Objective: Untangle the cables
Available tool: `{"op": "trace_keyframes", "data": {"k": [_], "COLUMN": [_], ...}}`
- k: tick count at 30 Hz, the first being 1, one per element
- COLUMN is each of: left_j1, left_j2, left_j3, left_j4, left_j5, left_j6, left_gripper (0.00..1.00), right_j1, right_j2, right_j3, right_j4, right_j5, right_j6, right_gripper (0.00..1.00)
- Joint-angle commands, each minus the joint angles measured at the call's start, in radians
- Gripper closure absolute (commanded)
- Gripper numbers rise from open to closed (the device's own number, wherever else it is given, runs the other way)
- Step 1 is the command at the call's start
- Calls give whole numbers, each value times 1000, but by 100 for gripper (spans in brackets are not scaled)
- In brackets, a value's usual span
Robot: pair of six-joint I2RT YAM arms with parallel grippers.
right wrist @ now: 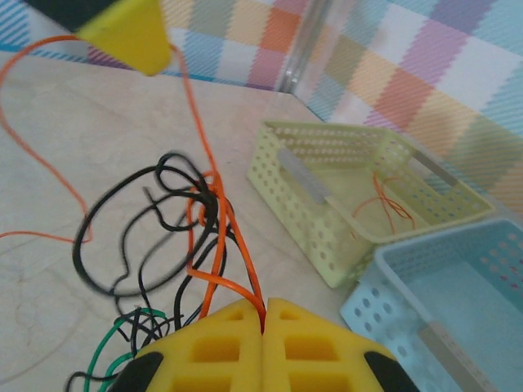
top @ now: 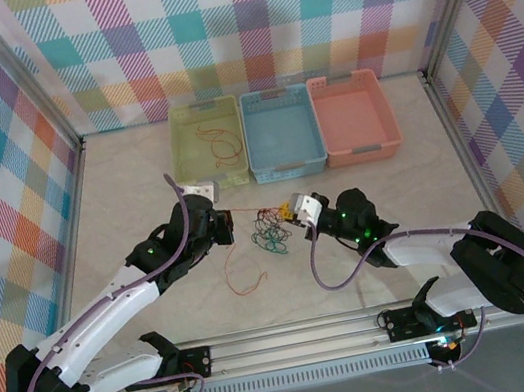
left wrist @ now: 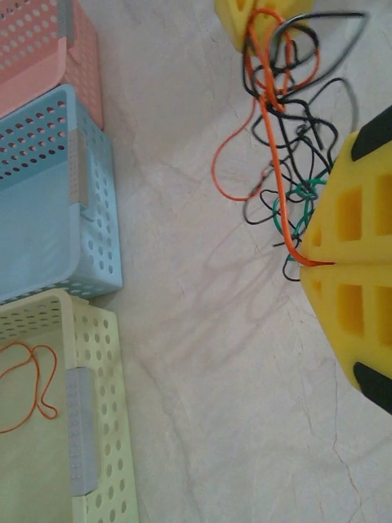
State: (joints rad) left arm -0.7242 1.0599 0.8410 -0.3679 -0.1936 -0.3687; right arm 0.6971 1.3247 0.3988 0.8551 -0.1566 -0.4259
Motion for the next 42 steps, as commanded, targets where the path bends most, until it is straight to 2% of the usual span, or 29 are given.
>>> {"op": "trace_keyframes", "data": {"k": [1,4,7,11,13,20,29,37,42], "left_j1": [8,8,9,9,8,8,8,8,9], "left_j2": [-20,-21,-26,-39,-40,-54,-70,-117,-150], "left_j3": [9,8,3,-5,-4,-11,-24,-48,-58], "left_j4": [-26,-22,-16,3,3,9,42,117,145], "left_j5": [-55,-53,-51,-27,-30,-30,19,116,193], "left_j6": [-16,-15,-16,-13,-10,-11,0,9,-3], "left_gripper": [100,100,100,100,100,100,100,100,100], "right_j1": [-31,-46,-67,-109,-114,-134,-134,-131,-96], "right_j2": [-32,-38,-35,-41,-52,-62,-50,47,126], "right_j3": [-12,1,15,9,14,15,30,73,116], "right_j4": [62,23,-24,-38,-59,-79,-99,-54,-45], "right_j5": [104,192,338,403,444,416,252,-163,-282], "right_j6": [119,161,200,265,279,305,270,238,211], "right_gripper": [99,97,94,93,89,85,76,64,59]}}
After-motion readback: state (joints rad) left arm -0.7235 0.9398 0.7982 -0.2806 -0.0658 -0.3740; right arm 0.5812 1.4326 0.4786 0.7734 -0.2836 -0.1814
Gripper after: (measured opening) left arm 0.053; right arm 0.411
